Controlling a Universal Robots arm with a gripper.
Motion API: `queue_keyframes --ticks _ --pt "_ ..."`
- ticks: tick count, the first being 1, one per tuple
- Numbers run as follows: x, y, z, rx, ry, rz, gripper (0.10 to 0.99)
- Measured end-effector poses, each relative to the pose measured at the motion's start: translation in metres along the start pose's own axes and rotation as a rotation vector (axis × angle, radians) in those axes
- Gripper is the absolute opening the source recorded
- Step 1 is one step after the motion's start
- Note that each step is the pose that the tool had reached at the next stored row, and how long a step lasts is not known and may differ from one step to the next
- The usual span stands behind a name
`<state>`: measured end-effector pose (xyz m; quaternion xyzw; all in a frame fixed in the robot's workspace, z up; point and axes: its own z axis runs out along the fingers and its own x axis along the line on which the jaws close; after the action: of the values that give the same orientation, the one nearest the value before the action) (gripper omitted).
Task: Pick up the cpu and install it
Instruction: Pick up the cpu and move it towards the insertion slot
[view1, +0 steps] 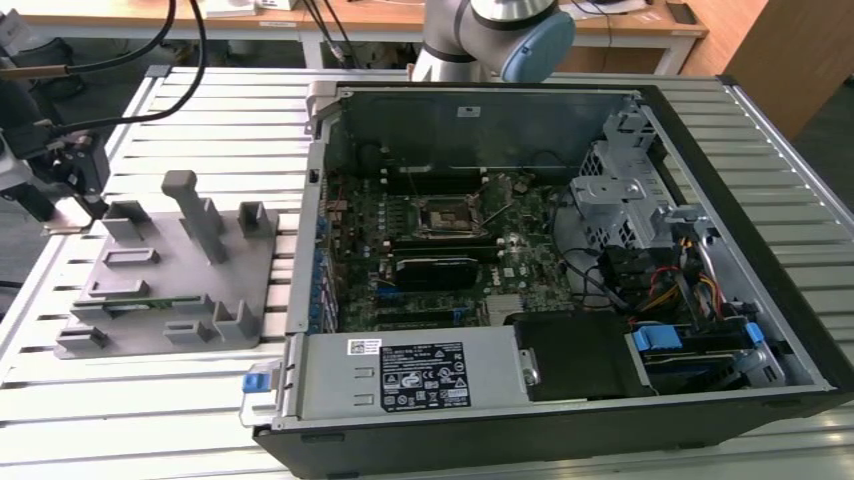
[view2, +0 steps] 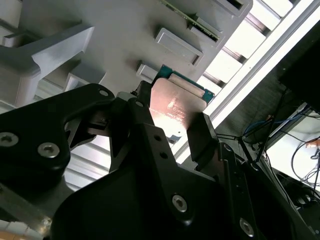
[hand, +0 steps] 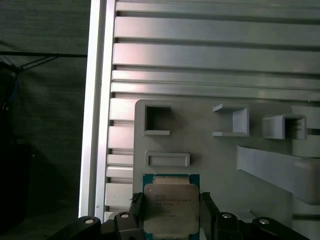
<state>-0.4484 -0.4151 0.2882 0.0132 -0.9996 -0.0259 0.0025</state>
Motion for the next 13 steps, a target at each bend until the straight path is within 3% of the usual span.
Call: queue_keyframes --ticks 13 --pt "0.0000 0.0007 -0.0052 0.000 0.0000 0.000 0.537"
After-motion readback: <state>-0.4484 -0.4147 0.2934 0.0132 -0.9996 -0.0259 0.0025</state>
